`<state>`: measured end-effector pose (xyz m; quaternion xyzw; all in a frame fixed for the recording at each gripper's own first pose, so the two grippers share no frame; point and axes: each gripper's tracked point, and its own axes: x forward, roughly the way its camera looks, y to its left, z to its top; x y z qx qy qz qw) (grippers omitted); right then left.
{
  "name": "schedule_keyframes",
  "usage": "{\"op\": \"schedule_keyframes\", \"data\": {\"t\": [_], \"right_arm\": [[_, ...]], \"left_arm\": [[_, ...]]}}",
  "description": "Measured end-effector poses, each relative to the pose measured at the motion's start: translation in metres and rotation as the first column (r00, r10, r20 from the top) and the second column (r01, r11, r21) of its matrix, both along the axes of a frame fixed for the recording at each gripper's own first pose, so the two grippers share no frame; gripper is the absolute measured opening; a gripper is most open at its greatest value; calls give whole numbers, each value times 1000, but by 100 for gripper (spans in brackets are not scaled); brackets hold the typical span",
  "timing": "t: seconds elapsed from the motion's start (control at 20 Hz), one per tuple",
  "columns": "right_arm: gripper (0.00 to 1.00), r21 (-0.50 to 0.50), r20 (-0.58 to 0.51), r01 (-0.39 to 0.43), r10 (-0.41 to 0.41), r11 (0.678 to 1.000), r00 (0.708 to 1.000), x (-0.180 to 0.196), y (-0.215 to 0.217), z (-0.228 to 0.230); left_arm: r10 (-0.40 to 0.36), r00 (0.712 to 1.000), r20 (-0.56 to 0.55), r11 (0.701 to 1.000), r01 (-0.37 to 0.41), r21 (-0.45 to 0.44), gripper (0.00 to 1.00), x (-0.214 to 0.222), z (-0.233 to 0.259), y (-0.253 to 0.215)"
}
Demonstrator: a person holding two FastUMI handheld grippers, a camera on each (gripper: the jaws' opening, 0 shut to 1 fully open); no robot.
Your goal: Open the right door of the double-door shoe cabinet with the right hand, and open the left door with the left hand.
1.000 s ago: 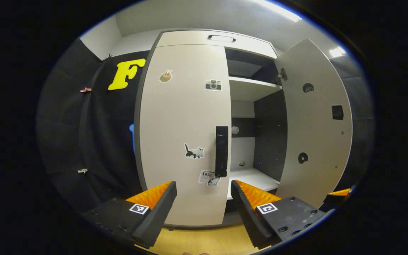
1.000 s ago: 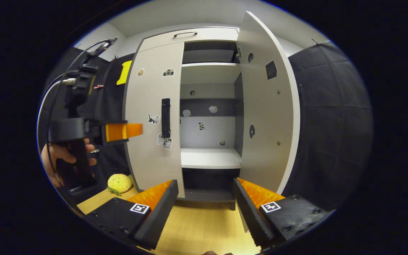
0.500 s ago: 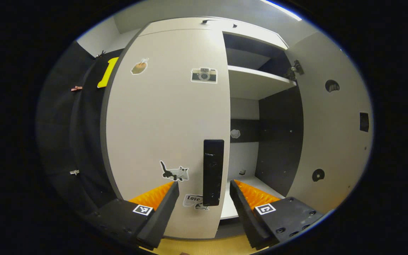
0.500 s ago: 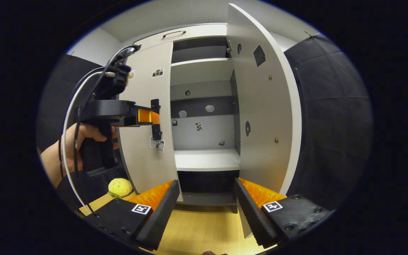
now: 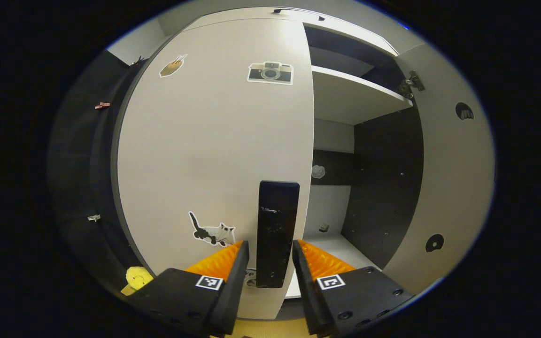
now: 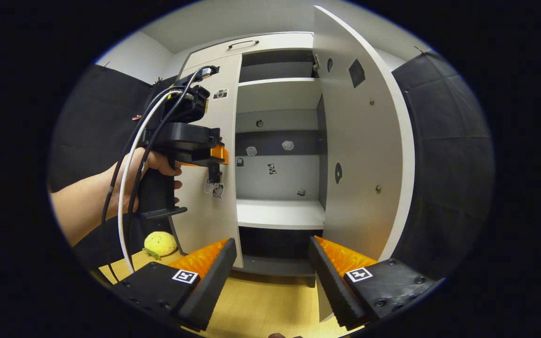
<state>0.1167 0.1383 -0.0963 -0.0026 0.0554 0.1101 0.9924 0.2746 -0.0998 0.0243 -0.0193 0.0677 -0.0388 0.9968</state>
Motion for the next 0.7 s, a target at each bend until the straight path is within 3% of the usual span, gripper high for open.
{"op": "schedule_keyframes", "data": {"t": [0.05,0.15,0.3,0.6,0.7], "right_arm": [[98,7,-4,6,-6,1000,1000,1,-3,-1],[98,18,-10,9,-9,1000,1000,2,-6,-3],[98,25,-33,0,1,1000,999,2,-5,-10],[98,36,-54,-1,3,999,999,0,-3,-14],[98,43,-62,-3,5,999,998,-1,1,-15]], "left_arm": [[2,1000,-3,1000,-2,1,47,1,-2,-1],[19,1000,2,1000,-19,1,37,1,-3,-2],[34,999,14,999,-35,12,34,1,-5,-1],[20,999,42,1000,-20,-13,16,-2,-3,-1],[32,998,61,999,-31,-22,15,-4,-3,0]]}}
